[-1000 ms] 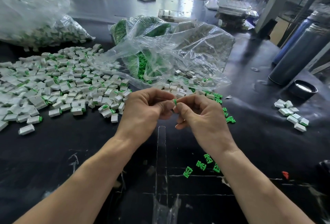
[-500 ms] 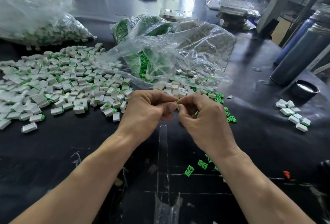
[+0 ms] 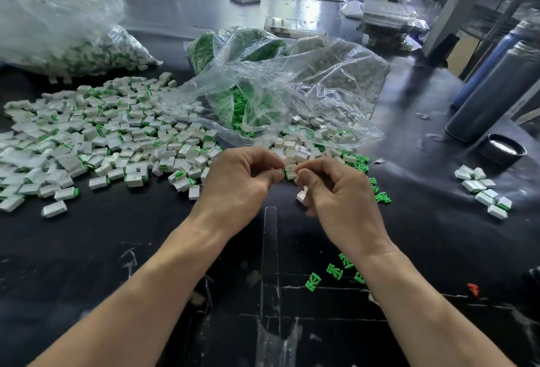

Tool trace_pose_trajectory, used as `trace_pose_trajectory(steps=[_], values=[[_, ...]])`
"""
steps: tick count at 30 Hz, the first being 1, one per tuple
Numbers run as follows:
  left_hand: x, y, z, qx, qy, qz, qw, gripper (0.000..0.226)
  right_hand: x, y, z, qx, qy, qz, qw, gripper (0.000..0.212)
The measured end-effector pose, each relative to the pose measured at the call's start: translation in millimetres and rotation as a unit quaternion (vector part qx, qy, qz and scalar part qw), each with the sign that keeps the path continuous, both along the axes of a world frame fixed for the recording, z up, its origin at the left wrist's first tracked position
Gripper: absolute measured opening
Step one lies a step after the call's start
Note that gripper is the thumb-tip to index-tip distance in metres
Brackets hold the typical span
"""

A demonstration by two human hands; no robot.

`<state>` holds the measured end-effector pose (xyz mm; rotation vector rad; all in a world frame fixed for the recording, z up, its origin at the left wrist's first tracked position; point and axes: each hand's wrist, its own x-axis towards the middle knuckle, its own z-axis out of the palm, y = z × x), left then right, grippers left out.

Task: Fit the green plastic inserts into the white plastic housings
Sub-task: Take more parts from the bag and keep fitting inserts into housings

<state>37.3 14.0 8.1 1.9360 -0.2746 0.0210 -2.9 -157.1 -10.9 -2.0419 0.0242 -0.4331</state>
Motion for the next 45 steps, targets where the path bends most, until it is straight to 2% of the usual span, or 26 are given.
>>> trace_pose_trajectory(steps=[3, 7, 13, 18, 20, 21, 24, 26, 29, 35, 39, 45], values=[[11.1, 16.5, -0.4, 0.121, -0.051, 0.07, 0.989, 0.01, 0.6, -4.1, 0.8, 0.004, 0.007, -0.024, 1.0, 0.019], [24.9, 40.1, 3.0, 0.214, -0.102, 0.177, 0.955, 0.005, 1.3, -9.4, 3.1, 0.018, 0.008, -0.036, 0.999, 0.024], [33.6, 56.4, 5.9, 0.275, -0.092, 0.24, 0.926, 0.007, 5.8, -16.3, -0.9, 0.03, 0.019, -0.063, 0.997, 0.014], [36.5, 60.8, 4.7, 0.333, -0.105, 0.265, 0.899, 0.018, 6.0, -22.9, 1.8, 0.008, 0.025, -0.108, 0.994, 0.021], [35.8, 57.3, 3.5, 0.322, -0.135, 0.25, 0.903, 0.017, 6.5, -26.5, 4.0, -0.023, 0.039, -0.122, 0.991, 0.018], [34.4, 53.8, 3.0, 0.296, -0.147, 0.227, 0.916, 0.016, 6.7, -29.1, 5.1, -0.043, 0.048, -0.129, 0.99, 0.016], [23.4, 34.7, 1.9, 0.207, -0.125, 0.114, 0.964, 0.012, 8.1, -38.2, 7.1, -0.112, 0.082, -0.149, 0.979, 0.01], [13.5, 19.1, -1.5, 0.191, -0.11, 0.049, 0.974, 0.008, 8.6, -41.1, 7.8, -0.149, 0.107, -0.157, 0.971, 0.008], [0.5, -2.9, -8.6, 0.195, -0.103, -0.007, 0.975, 0.008, 9.3, -39.4, 7.6, -0.186, 0.138, -0.139, 0.963, 0.006], [-8.9, -28.0, -19.1, 0.26, -0.091, -0.012, 0.961, 0.032, 14.5, -29.7, 6.0, -0.244, 0.155, -0.125, 0.949, 0.005], [-9.8, -31.5, -19.0, 0.272, -0.085, -0.022, 0.958, 0.029, 17.3, -28.6, 7.3, -0.27, 0.17, -0.119, 0.94, 0.011], [-10.8, -32.3, -17.8, 0.24, -0.059, -0.04, 0.968, 0.023, 17.3, -27.3, 8.0, -0.288, 0.171, -0.118, 0.935, 0.012]])
